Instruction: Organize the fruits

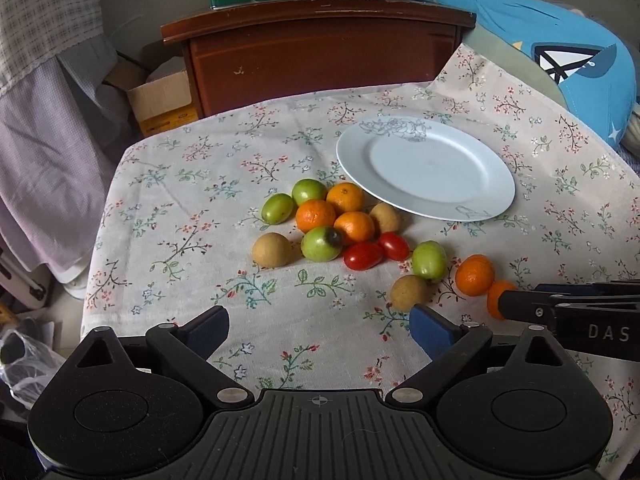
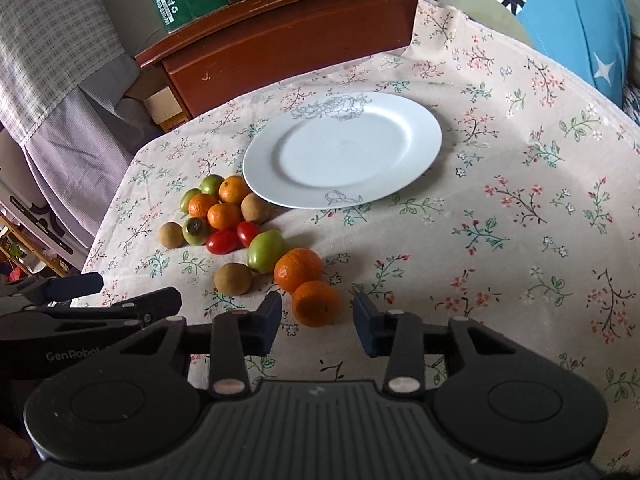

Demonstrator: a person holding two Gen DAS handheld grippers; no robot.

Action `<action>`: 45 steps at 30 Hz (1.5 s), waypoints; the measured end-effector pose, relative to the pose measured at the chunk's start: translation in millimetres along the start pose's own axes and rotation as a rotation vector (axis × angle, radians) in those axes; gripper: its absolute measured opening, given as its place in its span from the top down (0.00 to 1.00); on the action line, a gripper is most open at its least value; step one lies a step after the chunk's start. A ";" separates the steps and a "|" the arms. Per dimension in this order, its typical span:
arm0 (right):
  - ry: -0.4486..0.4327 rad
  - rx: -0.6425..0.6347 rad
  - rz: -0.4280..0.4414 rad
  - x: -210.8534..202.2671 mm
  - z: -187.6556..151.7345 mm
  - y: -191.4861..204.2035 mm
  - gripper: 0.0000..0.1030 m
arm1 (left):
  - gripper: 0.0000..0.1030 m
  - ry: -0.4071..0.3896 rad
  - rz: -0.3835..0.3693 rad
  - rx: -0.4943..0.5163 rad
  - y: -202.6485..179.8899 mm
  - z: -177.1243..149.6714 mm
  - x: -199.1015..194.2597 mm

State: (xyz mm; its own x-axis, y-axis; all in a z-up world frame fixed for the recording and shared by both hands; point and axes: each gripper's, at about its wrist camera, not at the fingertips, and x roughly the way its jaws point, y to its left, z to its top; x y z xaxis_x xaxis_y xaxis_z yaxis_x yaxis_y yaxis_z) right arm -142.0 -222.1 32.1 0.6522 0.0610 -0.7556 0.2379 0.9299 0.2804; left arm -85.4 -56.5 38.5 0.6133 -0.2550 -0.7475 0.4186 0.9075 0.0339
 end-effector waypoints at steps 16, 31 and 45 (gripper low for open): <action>-0.012 0.082 0.027 1.1 1.1 -11.0 0.74 | 0.47 -0.013 -0.144 0.108 -28.9 -0.9 20.7; 0.000 0.135 0.010 4.2 1.2 -16.9 0.74 | 0.77 -0.003 -0.210 0.107 -34.3 -0.1 36.5; -0.065 0.170 0.062 -8.2 16.9 -21.1 0.74 | 0.77 -0.056 -0.272 0.111 -21.9 24.7 8.5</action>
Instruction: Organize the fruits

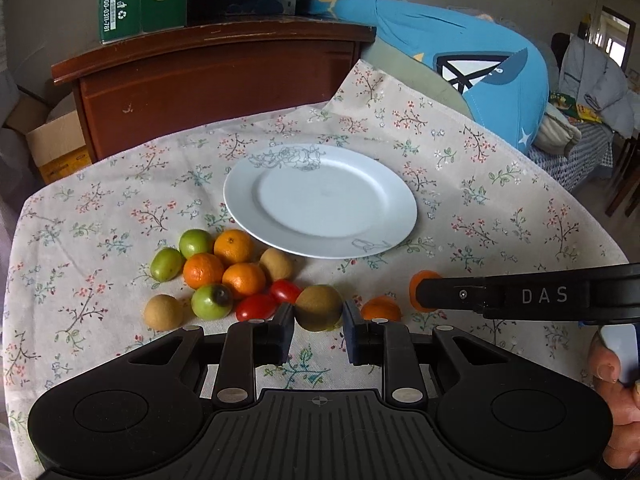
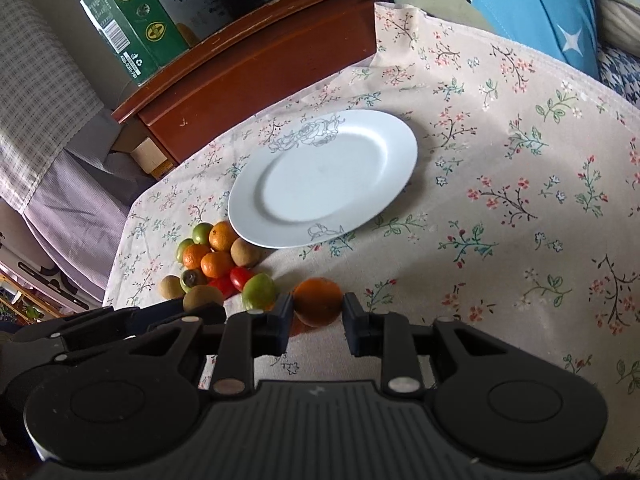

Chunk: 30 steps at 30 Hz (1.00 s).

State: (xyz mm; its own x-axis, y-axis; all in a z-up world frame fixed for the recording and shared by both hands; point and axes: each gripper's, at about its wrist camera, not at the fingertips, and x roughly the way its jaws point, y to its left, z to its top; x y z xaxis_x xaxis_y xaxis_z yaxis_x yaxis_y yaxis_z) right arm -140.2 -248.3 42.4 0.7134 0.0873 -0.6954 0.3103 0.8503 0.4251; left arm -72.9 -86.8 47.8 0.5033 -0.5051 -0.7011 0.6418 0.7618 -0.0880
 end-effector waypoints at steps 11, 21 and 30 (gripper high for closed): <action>-0.018 -0.033 0.048 15.8 32.1 11.7 0.74 | 0.77 -0.007 -0.010 0.020 14.9 28.8 12.2; 0.010 -0.036 0.014 48.0 52.1 7.1 0.74 | 0.77 0.005 -0.030 -0.016 17.9 48.9 45.3; -0.006 -0.001 -0.014 63.1 62.9 -1.3 0.74 | 0.77 0.020 -0.028 -0.055 21.1 58.0 70.5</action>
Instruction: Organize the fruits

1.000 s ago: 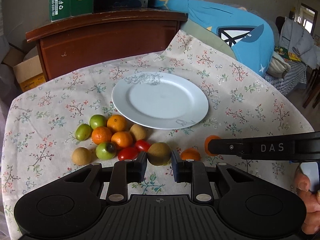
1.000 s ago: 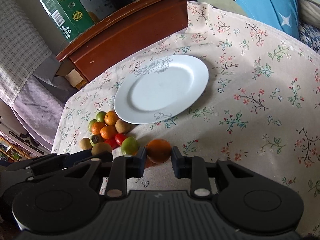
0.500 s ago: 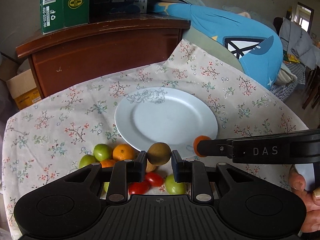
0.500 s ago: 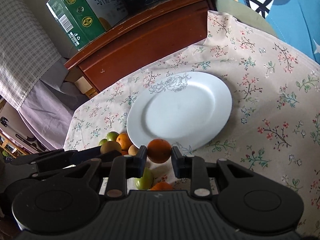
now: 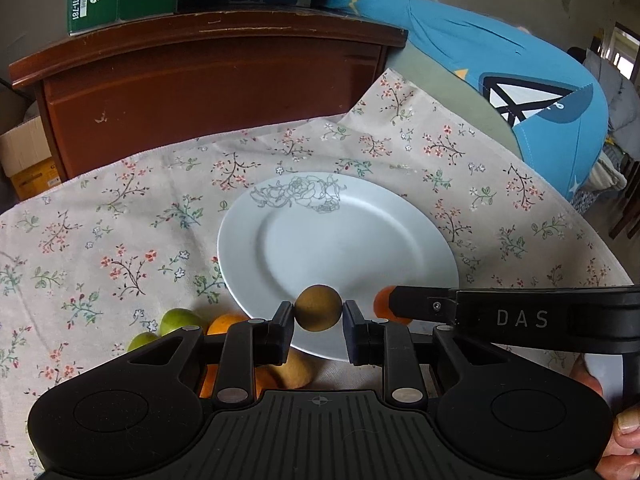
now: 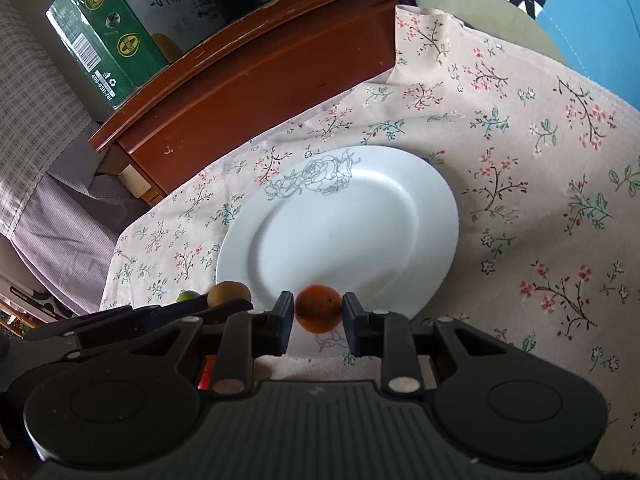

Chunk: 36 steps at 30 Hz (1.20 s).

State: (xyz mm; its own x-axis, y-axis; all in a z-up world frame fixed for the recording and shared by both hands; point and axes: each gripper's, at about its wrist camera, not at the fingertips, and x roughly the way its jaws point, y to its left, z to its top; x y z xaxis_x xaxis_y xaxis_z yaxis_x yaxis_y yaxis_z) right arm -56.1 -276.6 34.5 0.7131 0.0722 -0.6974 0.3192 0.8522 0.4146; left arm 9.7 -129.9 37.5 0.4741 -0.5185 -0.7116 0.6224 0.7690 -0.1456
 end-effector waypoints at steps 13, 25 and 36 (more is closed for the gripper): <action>-0.021 0.029 -0.008 -6.2 1.3 -2.7 0.60 | 0.26 -0.049 0.092 -0.078 12.7 5.7 -19.1; 0.014 -0.017 -0.014 -16.0 -10.9 5.2 0.59 | 0.18 -0.012 0.119 -0.066 8.9 -4.3 -34.4; 0.064 -0.050 -0.013 -28.7 -24.7 9.4 0.58 | 0.18 0.027 0.171 -0.099 15.8 -12.2 -48.1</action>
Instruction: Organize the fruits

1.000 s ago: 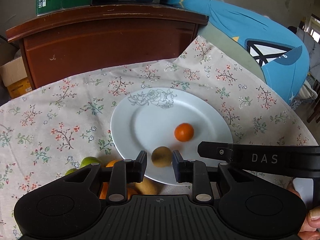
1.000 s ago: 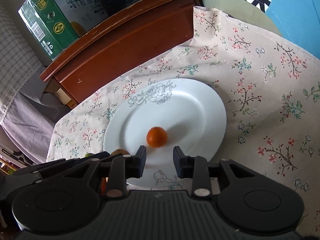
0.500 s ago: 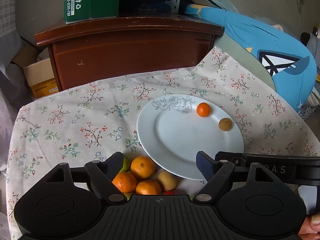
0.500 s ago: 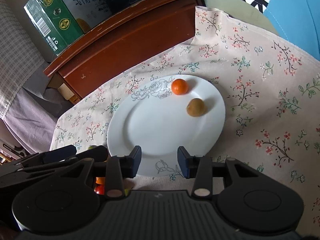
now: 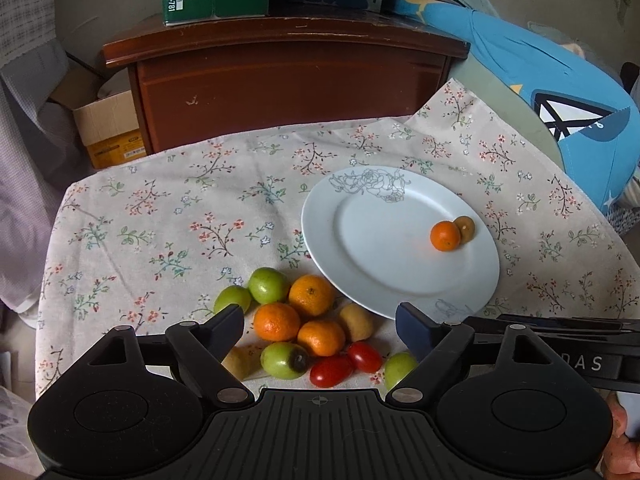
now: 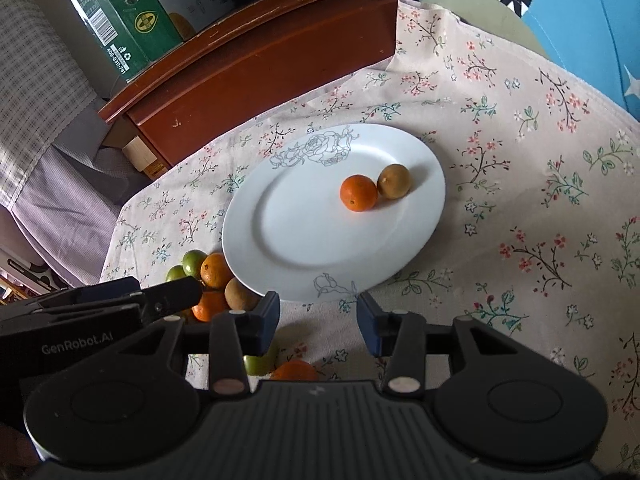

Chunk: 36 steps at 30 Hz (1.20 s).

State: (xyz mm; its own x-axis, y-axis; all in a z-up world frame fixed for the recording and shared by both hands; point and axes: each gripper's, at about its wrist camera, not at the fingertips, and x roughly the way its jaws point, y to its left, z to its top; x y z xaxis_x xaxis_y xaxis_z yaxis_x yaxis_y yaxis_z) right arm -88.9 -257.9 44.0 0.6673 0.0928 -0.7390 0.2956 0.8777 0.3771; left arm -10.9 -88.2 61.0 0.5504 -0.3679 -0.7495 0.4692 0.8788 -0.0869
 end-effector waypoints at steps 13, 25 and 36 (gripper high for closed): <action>0.080 -0.099 0.022 0.2 -24.5 17.8 0.57 | 0.18 0.020 0.039 -0.037 12.3 -13.9 -12.4; 0.098 -0.145 -0.005 12.4 -34.2 20.5 0.64 | 0.18 0.065 0.018 -0.083 9.2 -24.9 -6.1; 0.065 -0.098 -0.066 -3.2 -24.9 5.2 0.69 | 0.18 0.081 0.014 -0.053 -8.4 -29.4 2.5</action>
State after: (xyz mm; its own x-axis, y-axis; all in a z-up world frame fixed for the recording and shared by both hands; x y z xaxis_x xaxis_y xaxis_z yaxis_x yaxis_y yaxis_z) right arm -106.5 -241.9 34.4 0.6022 0.0603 -0.7961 0.2675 0.9243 0.2723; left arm -33.8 -87.6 40.6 0.4978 -0.3313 -0.8015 0.4231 0.8995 -0.1090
